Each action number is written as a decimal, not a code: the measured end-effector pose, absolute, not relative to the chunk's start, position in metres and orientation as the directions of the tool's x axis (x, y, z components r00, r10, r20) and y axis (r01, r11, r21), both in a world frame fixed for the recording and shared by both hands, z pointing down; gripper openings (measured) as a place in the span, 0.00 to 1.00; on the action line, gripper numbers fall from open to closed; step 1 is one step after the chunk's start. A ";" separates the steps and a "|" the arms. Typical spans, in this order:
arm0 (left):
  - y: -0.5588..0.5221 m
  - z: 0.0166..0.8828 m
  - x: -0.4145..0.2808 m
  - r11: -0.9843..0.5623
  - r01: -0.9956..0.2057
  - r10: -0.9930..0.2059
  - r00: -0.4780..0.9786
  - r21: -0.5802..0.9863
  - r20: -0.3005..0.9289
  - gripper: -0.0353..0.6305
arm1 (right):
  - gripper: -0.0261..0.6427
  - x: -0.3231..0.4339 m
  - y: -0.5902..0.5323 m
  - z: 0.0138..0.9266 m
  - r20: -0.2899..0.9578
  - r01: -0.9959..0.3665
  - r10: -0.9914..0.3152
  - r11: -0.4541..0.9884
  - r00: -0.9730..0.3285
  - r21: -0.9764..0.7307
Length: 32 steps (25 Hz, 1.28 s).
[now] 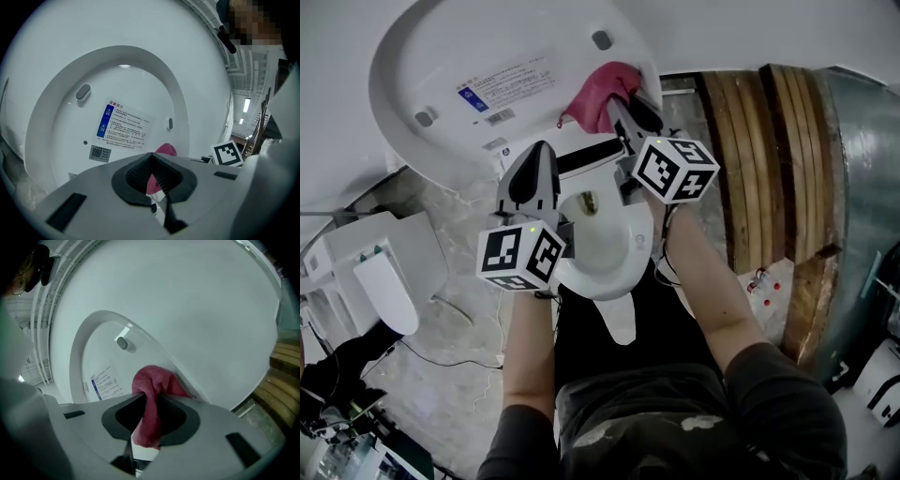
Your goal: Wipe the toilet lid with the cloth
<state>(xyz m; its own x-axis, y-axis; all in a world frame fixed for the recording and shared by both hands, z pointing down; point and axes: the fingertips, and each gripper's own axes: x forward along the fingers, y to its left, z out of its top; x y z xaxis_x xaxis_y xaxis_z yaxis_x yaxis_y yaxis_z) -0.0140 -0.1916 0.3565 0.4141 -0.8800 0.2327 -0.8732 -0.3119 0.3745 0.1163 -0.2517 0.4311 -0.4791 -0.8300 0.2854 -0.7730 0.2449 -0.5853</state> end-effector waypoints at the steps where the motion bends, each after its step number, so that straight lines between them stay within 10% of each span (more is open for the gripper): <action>1: -0.191 0.357 -0.013 -0.312 -0.872 -0.881 0.414 0.377 0.229 0.06 | 0.15 0.117 -0.251 0.434 0.291 -0.776 -0.828 0.245 -0.479 -0.581; 32: -0.141 0.424 -0.203 -0.269 -0.876 -0.856 0.408 0.401 0.317 0.06 | 0.15 -0.159 -0.209 0.485 0.323 -0.701 -0.672 0.418 -0.667 -0.577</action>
<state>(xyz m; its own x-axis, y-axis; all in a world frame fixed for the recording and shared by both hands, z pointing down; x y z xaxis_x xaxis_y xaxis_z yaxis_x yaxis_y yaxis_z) -0.2033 -0.1407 0.4236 0.4080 -0.8561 0.3172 -0.8756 -0.2686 0.4015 -0.1593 -0.2087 0.4852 -0.6666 -0.6719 0.3228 -0.7013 0.4184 -0.5771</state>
